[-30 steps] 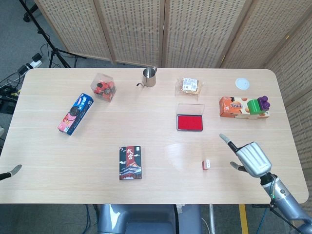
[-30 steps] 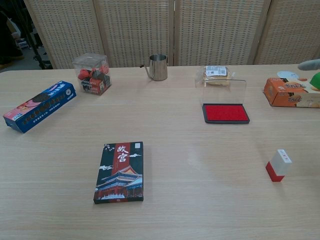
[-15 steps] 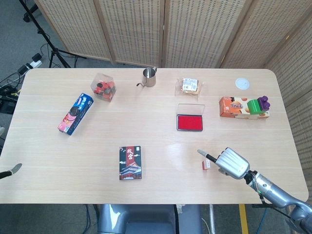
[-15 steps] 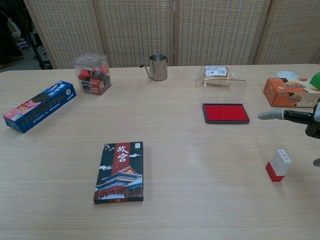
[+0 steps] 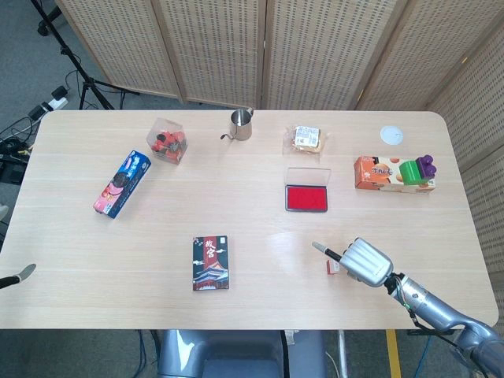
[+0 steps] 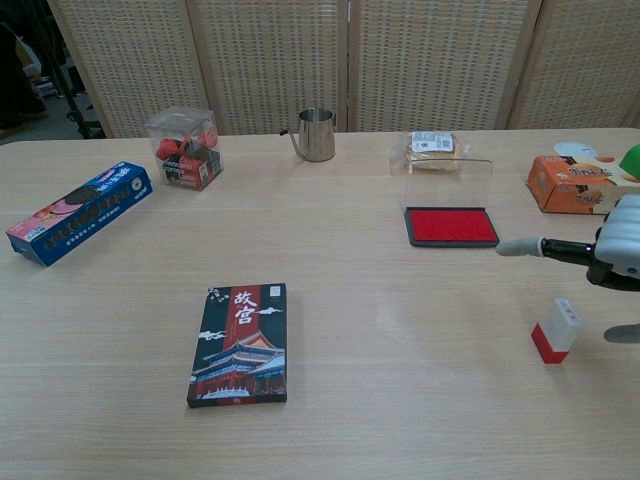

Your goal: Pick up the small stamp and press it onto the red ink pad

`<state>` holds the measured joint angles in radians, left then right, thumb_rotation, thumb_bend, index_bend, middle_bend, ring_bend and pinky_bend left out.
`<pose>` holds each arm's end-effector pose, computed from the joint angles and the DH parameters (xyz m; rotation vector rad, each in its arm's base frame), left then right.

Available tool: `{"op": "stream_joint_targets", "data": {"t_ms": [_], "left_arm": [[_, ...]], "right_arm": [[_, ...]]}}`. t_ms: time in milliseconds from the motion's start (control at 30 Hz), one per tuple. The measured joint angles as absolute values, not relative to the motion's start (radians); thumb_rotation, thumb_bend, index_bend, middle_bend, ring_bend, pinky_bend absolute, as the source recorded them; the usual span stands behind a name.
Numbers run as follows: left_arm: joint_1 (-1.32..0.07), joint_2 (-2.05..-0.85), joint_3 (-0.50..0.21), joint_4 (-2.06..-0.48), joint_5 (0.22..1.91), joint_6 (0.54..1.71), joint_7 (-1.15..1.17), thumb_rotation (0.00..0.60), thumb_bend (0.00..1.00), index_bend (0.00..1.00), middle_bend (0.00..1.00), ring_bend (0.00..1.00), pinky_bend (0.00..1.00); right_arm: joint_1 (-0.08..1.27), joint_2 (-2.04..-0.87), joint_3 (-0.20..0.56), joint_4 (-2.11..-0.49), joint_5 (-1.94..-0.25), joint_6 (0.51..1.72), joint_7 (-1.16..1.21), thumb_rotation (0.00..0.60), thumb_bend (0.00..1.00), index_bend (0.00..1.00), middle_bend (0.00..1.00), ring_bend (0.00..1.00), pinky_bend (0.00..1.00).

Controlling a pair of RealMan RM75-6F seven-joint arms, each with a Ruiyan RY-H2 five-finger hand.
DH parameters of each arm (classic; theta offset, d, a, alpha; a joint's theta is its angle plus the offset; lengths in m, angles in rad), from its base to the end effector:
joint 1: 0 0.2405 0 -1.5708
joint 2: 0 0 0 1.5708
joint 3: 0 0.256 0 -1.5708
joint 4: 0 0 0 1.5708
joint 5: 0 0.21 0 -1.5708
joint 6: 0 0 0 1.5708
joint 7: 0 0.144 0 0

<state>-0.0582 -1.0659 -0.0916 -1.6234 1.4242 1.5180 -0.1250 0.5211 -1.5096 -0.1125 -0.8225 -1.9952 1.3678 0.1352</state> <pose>-0.3213 0.1806 0.1900 -1.2304 -0.9473 -0.9695 -0.2860 -0.2837 0.0362 2.2569 -0.2658 0.8946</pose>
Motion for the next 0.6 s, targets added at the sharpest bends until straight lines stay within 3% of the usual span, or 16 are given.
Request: {"op": "stream_joint_targets", "data": {"t_ms": [600], "left_arm": [[-0.052, -1.064, -0.094, -1.623, 1.423, 1.524, -0.137, 0.6, 0.0, 0.0, 0.0, 0.0, 0.0]], "right_arm": [[0.545, -1.541, -0.124, -0.827, -1.954, 1.369, 0.131, 0.6, 0.0, 0.0, 0.94, 1.0, 1.0]]}}
